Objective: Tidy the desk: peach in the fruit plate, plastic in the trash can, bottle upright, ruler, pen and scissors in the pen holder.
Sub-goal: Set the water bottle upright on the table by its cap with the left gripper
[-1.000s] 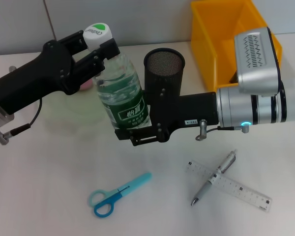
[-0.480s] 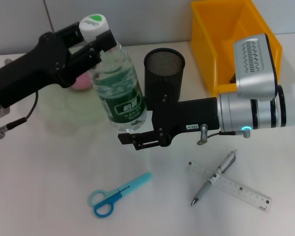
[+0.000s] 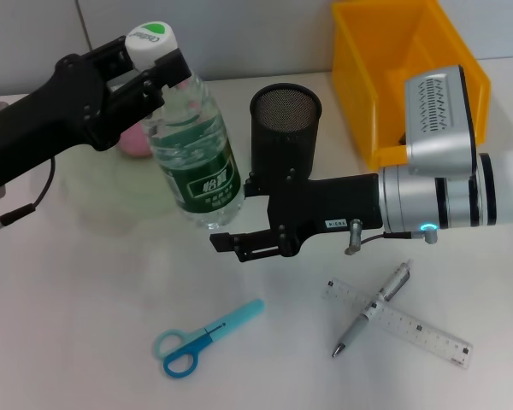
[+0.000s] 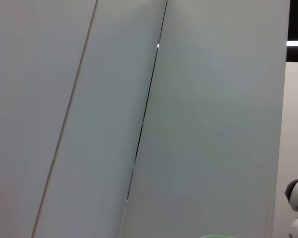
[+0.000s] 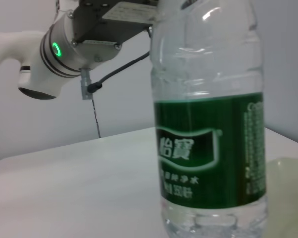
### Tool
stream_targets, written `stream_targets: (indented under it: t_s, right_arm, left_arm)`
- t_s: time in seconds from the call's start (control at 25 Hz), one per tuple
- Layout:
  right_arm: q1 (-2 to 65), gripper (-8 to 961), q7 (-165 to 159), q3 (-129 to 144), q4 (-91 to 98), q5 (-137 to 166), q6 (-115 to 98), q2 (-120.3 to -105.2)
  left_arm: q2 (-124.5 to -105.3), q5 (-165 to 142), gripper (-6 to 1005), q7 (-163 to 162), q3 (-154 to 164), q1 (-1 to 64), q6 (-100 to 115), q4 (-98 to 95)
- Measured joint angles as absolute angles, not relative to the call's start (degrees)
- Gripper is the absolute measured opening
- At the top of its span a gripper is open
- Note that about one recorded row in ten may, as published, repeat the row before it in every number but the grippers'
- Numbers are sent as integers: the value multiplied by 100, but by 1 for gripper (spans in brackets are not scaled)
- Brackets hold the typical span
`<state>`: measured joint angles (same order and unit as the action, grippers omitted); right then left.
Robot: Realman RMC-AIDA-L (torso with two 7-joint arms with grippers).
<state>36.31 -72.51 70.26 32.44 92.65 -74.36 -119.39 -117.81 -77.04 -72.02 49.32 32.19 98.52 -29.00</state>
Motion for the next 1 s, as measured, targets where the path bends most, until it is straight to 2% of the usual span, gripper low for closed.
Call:
stream_targets:
  t_s: [0.44, 0.56, 1.0]
  right_arm:
    - [3437, 772, -7218, 6976, 3288, 9236, -7401, -11924]
    - [3344, 772, -7217, 6963, 3374, 9223, -7419, -11920]
    - [3214, 774, -7272, 6968, 3497, 9219, -7440, -11908]
  left_arm:
    - [-11731, -7714, 458, -7261, 4932, 3079, 9856, -2991]
    - [-11626, -7728, 459, -7225, 4720, 2717, 9810, -3110]
    - [-11549, -7756, 461, -7069, 4632, 2399, 9683, -3120]
